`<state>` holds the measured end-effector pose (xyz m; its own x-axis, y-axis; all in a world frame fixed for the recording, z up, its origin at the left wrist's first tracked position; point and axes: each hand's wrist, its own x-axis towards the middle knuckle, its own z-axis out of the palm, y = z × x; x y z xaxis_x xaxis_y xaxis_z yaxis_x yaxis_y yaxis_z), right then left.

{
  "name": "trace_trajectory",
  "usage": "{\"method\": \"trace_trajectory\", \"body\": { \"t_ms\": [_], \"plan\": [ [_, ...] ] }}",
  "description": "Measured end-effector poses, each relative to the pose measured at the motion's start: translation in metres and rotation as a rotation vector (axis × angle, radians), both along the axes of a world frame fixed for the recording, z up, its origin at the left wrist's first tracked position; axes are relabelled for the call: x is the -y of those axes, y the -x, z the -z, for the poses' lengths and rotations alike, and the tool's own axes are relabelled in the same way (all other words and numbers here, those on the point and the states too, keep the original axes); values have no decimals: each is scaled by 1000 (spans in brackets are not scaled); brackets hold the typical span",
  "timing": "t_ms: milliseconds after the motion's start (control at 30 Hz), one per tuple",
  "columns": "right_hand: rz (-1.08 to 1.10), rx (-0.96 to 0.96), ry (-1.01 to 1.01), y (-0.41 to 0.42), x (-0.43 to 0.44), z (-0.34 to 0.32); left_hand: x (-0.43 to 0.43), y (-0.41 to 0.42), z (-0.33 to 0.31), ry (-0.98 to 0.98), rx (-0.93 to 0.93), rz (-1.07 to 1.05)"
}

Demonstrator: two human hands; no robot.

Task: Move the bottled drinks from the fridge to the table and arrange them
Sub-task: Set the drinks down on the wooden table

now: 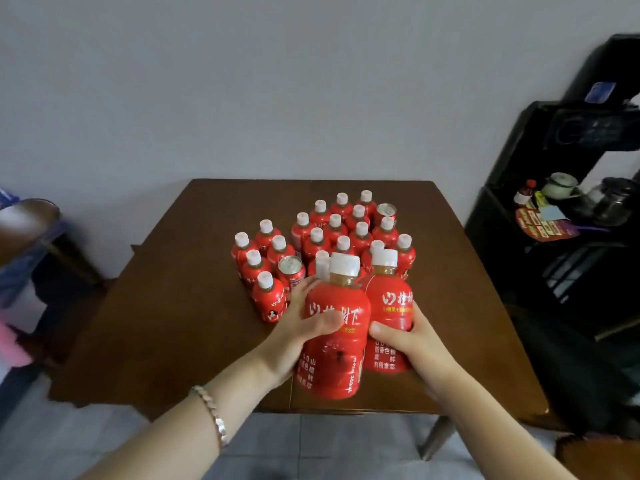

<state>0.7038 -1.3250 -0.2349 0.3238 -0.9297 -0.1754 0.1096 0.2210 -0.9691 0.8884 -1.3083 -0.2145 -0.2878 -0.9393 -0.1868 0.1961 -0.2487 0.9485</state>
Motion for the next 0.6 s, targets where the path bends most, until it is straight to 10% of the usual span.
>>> {"method": "trace_trajectory", "body": {
  "t_ms": [600],
  "plan": [
    [70, -221, 24, -37, 142, 171, 156, -58, 204, 531, 405, 166]
  ]
}}
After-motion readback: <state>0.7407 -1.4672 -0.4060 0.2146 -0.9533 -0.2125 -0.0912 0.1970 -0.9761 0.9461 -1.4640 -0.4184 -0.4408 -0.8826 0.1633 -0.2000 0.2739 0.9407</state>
